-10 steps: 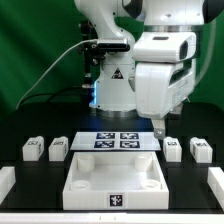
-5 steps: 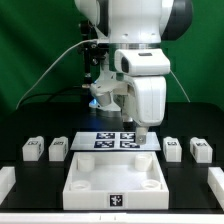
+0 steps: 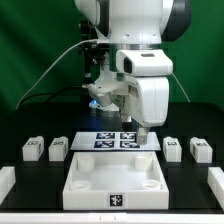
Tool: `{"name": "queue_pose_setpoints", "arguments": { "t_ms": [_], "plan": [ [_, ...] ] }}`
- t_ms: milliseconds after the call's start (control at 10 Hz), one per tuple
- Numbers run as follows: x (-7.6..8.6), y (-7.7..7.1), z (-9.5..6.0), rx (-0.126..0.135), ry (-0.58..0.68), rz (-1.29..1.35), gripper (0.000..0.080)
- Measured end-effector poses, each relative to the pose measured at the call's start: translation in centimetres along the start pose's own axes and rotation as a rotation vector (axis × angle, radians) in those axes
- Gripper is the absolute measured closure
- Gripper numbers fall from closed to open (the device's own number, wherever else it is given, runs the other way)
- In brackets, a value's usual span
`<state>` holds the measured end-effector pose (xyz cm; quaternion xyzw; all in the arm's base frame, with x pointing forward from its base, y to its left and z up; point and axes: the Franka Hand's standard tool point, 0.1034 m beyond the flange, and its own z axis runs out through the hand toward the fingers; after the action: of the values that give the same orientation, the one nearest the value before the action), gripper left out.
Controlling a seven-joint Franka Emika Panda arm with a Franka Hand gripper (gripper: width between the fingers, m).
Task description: Assemble one leg
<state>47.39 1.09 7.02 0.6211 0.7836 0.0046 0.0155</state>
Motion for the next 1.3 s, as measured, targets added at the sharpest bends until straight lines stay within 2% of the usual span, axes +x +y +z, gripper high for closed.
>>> {"name": "queue_pose_setpoints", "arguments": {
  "t_ms": [200,300,400,600,700,800,1000,1100,1200,1300],
  "plan": [
    [-1.7,-2.8,2.3,0.098,0.028,0.136,0.0150],
    [-2.3,-3.6,3.3,0.128,0.037,0.159,0.0150],
    [-2.5,-4.0,4.4,0.144,0.044,0.172,0.0150],
    [-1.4,-4.2,5.9,0.141,0.055,0.192,0.0150],
    [-1.1,-3.7,5.8,0.108,0.051,0.190,0.0150],
    [-1.1,-3.8,5.9,0.108,0.051,0.189,0.0150],
    [-1.2,-3.8,5.9,0.108,0.051,0.191,0.0408],
    [-1.2,-3.8,5.9,0.108,0.051,0.191,0.0408],
    [-1.2,-3.8,5.9,0.108,0.051,0.191,0.0586],
    [-1.2,-3.8,5.9,0.108,0.051,0.191,0.0716]
  ]
}}
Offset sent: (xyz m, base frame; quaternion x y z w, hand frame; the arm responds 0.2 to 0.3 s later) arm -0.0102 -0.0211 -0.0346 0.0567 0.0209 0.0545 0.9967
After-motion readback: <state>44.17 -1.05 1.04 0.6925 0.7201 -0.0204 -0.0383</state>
